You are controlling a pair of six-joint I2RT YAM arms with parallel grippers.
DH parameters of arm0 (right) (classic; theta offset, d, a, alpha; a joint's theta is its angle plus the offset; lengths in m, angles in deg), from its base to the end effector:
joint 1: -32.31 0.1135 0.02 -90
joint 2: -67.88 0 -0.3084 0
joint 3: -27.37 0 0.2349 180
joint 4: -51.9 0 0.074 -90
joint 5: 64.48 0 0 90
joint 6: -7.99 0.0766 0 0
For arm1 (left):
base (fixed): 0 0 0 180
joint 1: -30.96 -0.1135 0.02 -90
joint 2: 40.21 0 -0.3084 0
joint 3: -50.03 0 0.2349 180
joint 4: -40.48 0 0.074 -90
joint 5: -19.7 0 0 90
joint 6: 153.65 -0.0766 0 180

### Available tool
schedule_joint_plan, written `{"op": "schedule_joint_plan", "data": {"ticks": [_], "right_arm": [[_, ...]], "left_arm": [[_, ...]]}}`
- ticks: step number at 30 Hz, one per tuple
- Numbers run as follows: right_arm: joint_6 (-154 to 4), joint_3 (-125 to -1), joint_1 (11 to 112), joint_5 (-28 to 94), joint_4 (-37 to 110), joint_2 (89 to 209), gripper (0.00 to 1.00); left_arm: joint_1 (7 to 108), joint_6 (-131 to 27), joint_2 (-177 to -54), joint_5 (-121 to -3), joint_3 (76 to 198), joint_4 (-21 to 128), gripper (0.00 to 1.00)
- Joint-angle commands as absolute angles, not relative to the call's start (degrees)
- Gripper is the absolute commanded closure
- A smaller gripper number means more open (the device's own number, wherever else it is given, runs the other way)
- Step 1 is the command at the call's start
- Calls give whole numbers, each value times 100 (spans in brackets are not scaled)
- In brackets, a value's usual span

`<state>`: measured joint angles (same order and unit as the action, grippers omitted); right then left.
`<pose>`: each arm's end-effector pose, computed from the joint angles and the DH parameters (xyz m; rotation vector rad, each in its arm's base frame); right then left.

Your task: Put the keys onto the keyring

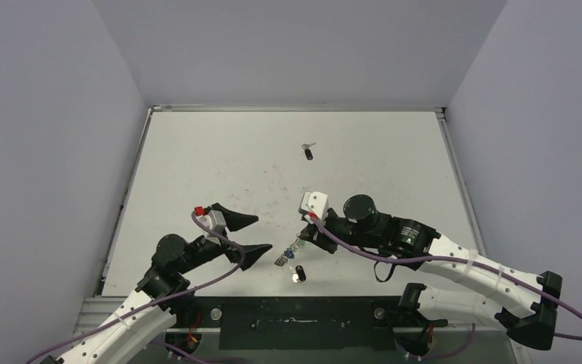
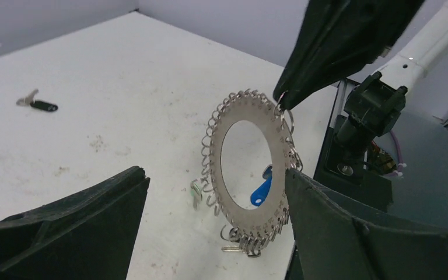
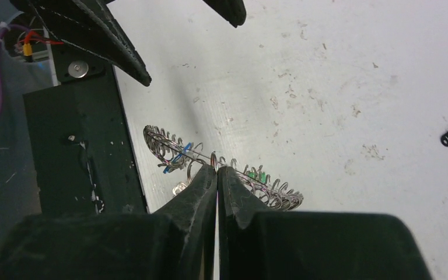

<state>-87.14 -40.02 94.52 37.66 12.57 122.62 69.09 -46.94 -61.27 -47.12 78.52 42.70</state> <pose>0.0810 0.1882 0.3499 -1.2946 1.6920 0.8249 0.0671 -0.0910 0.2678 0.6277 1.4526 -1.0599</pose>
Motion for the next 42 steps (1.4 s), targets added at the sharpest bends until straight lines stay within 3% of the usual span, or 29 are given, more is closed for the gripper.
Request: {"op": "schedule_joint_plan", "data": {"ticks": [1,5,12,23,31,42], "right_arm": [[-9079,-4110,9075,5300,1926,12385,100],[-9090,-4154,8844,5850,2250,12604,100],[-8902,-4404,8680,6724,2704,13247,100],[-8565,-4389,8676,6874,3154,13456,100],[-8368,-4437,8685,6946,3271,13581,100],[-8216,-4414,8706,7006,3363,13646,100]], "left_arm": [[6898,-5454,-6038,-3964,7753,3129,17],[6901,-5625,-6192,-3663,7743,2832,38],[6901,-5667,-6464,-3665,7738,2390,40],[6910,-5748,-6691,-3324,7712,2426,55],[6914,-5820,-6873,-3014,7747,2421,73],[6971,-5887,-7148,-2987,7801,2420,78]]}}
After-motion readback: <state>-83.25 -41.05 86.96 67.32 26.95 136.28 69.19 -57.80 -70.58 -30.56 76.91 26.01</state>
